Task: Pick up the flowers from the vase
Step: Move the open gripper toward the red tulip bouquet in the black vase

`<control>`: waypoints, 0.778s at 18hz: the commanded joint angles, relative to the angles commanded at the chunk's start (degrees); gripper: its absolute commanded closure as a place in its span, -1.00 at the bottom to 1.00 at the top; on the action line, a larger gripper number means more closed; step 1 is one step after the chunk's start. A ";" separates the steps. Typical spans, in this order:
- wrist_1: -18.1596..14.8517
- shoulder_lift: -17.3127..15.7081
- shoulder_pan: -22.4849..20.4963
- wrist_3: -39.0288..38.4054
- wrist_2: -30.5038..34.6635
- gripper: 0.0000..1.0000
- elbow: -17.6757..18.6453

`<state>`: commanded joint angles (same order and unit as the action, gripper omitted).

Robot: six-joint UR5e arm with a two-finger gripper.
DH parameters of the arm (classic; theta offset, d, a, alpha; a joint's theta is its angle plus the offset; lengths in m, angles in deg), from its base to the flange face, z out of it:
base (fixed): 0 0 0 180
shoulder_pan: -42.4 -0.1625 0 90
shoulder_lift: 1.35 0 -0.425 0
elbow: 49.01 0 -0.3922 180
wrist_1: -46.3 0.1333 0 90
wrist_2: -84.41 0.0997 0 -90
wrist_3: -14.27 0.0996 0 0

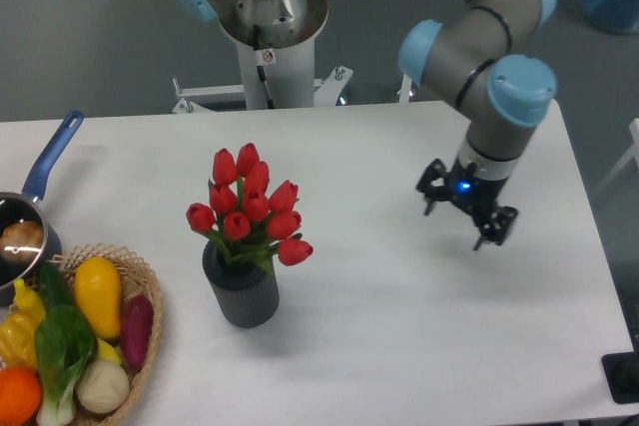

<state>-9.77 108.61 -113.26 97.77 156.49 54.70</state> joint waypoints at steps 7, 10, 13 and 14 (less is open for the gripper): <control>-3.07 -6.68 3.52 -0.44 -5.27 -1.00 2.47; -8.24 -9.75 3.17 0.17 -8.27 -1.00 2.64; -14.75 -13.27 2.03 0.87 -13.35 -1.00 2.73; -15.20 -13.37 2.11 1.05 -15.98 -1.00 2.82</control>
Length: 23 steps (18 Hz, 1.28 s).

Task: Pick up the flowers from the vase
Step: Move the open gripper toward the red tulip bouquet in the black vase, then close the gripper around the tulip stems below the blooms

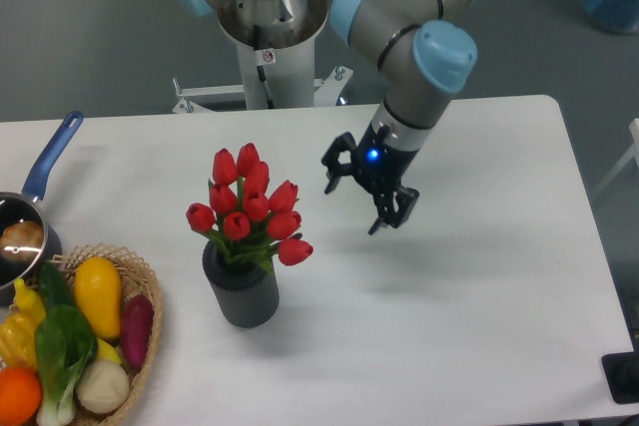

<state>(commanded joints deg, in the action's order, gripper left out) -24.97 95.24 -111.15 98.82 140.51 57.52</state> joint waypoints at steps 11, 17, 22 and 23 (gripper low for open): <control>2.81 11.34 1.32 8.88 -24.01 -1.00 0.26; 2.81 11.42 2.63 8.88 -33.42 -1.00 0.35; 2.72 11.51 3.43 8.88 -34.39 -1.00 0.35; 2.81 11.43 3.34 8.88 -34.39 -1.00 0.44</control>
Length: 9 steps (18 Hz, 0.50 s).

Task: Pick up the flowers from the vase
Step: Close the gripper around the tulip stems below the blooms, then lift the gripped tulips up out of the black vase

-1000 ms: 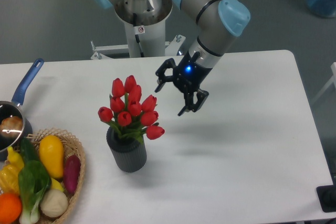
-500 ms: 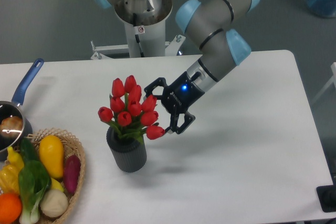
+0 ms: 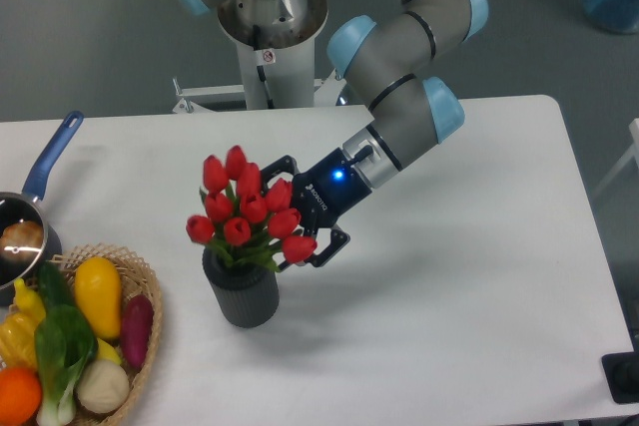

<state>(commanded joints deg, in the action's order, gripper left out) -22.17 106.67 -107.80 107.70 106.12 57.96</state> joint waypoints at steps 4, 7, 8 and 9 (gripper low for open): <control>0.00 0.00 0.00 0.26 -0.17 -1.00 0.53; 0.00 -0.18 0.79 0.44 -2.80 -0.98 0.44; 0.00 -0.26 0.88 0.44 -4.64 -0.85 0.44; 0.09 -0.18 1.40 0.44 -6.22 -0.64 0.44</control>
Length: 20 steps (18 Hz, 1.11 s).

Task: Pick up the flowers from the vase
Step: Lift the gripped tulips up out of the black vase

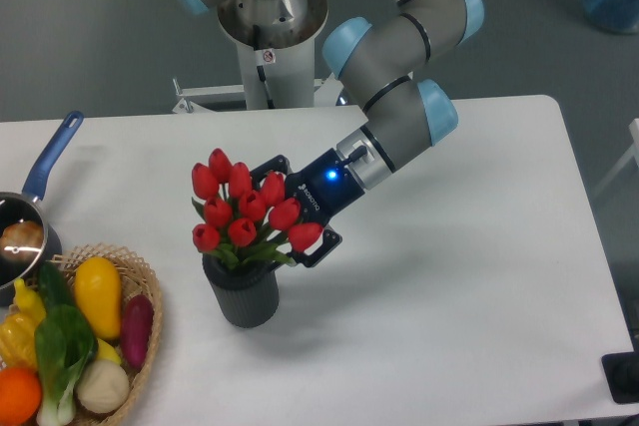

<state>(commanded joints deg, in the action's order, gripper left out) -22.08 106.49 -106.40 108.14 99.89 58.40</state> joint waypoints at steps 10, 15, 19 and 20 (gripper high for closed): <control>0.18 -0.35 1.06 1.58 -1.42 1.00 0.53; -0.35 -2.63 -0.26 0.79 -1.60 1.00 0.62; -0.53 -3.86 -0.35 0.44 -4.05 1.00 0.88; -0.44 -4.56 -0.52 -0.34 -4.75 1.00 0.79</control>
<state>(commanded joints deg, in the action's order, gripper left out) -22.52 101.93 -106.92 107.79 95.14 59.19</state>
